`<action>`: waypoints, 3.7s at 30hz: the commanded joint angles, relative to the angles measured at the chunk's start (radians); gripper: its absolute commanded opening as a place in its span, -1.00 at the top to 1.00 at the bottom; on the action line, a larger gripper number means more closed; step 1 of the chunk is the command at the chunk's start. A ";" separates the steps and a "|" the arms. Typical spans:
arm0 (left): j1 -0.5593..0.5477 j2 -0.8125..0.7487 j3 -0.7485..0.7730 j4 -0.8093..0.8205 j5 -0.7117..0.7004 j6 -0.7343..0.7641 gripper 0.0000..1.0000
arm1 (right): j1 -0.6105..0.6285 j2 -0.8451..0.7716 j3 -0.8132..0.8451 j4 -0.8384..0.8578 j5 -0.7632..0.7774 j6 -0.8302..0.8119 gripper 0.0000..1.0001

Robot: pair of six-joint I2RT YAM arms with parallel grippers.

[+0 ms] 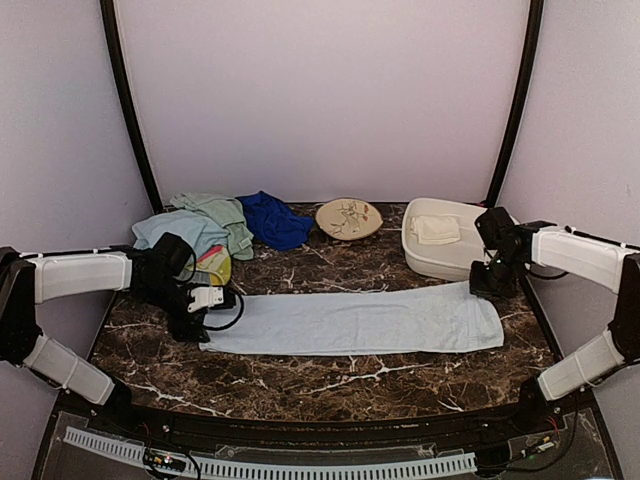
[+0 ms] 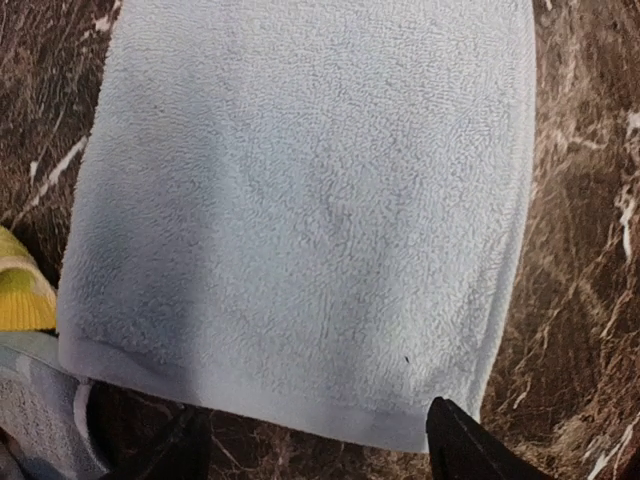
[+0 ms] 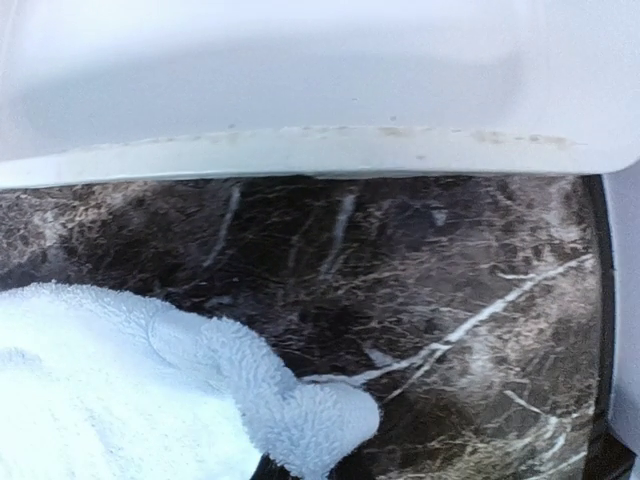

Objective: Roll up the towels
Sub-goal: Fold the towel at the center of the board.

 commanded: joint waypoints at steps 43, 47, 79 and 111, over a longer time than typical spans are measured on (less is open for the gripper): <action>-0.009 0.318 0.132 0.411 -0.200 -0.139 0.05 | 0.125 0.006 0.101 -0.041 -0.103 0.041 1.00; -0.009 0.265 0.160 0.359 -0.170 -0.179 -0.29 | 0.075 -0.028 0.102 -0.062 -0.094 0.026 1.00; -0.133 0.141 0.208 -0.047 0.091 -0.136 -0.49 | -0.179 -0.119 0.198 -0.145 -0.210 -0.096 1.00; 0.011 0.011 0.046 0.011 0.089 -0.057 -0.47 | 0.561 0.535 0.787 0.038 -0.415 0.183 1.00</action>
